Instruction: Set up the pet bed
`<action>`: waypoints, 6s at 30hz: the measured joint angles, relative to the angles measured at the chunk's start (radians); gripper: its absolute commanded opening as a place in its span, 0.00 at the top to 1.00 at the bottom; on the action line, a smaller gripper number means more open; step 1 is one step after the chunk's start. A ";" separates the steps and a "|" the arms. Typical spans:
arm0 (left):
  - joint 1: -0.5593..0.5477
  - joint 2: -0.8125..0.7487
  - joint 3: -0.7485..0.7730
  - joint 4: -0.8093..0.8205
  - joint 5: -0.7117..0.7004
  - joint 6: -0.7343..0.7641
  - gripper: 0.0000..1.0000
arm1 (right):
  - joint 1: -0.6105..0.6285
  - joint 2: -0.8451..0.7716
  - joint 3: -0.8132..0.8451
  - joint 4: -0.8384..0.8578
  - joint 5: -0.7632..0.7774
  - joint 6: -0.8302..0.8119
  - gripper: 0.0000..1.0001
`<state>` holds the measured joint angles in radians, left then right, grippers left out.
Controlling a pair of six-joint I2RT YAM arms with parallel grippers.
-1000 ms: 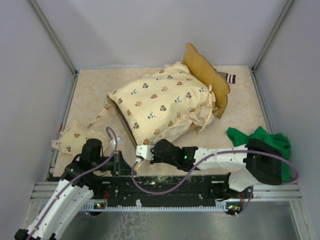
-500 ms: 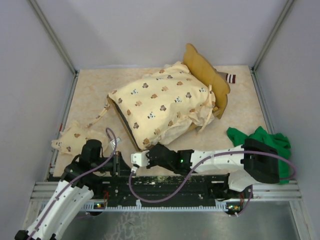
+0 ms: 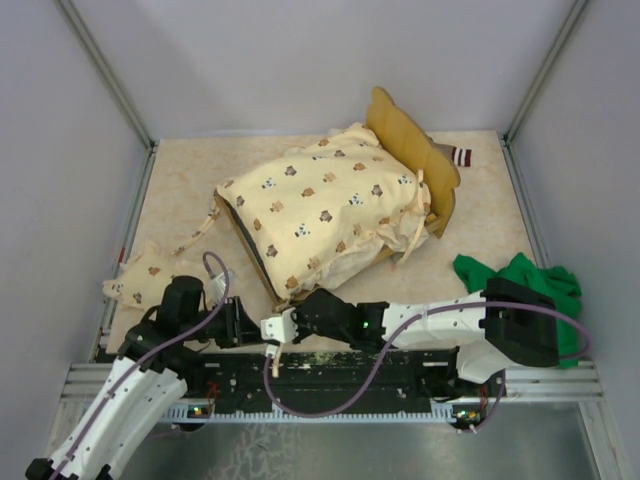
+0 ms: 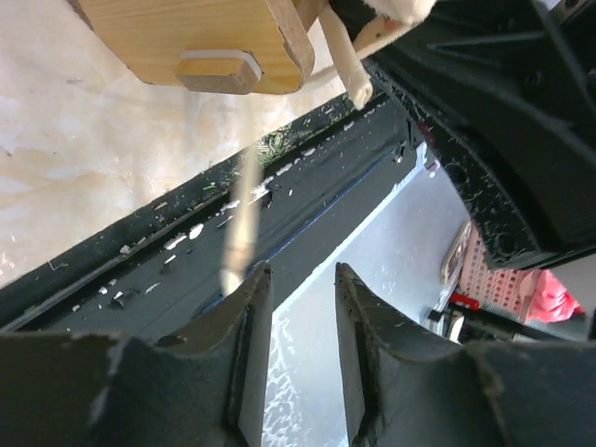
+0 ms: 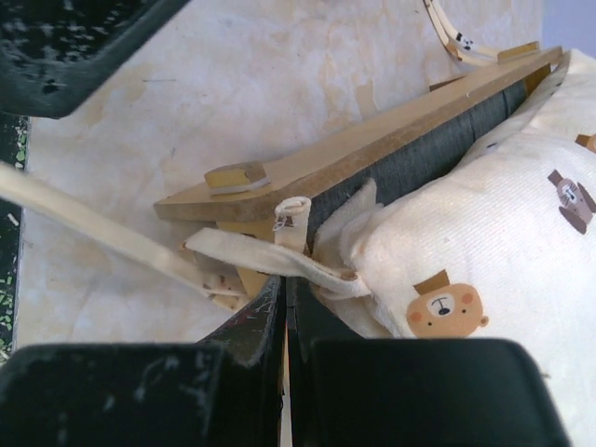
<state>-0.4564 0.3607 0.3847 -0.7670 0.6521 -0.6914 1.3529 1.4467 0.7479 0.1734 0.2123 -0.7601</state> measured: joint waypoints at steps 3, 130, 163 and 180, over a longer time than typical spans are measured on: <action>0.000 0.002 0.031 -0.025 -0.047 0.000 0.47 | 0.000 0.000 -0.004 0.014 -0.011 -0.009 1.00; -0.009 0.312 0.738 -0.072 -0.902 0.290 1.00 | 0.110 0.297 -0.254 0.622 0.523 1.651 0.97; -0.007 0.396 0.158 0.321 -0.547 -0.098 0.49 | -0.113 -0.180 -0.079 -0.010 0.184 0.536 0.52; -0.006 0.480 0.155 0.356 -0.608 -0.089 0.79 | -0.126 -0.127 -0.050 -0.031 0.158 0.377 1.00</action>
<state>-0.4629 0.8410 0.5400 -0.4114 0.0437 -0.7807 1.2270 1.3197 0.6983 0.1425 0.3698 -0.3836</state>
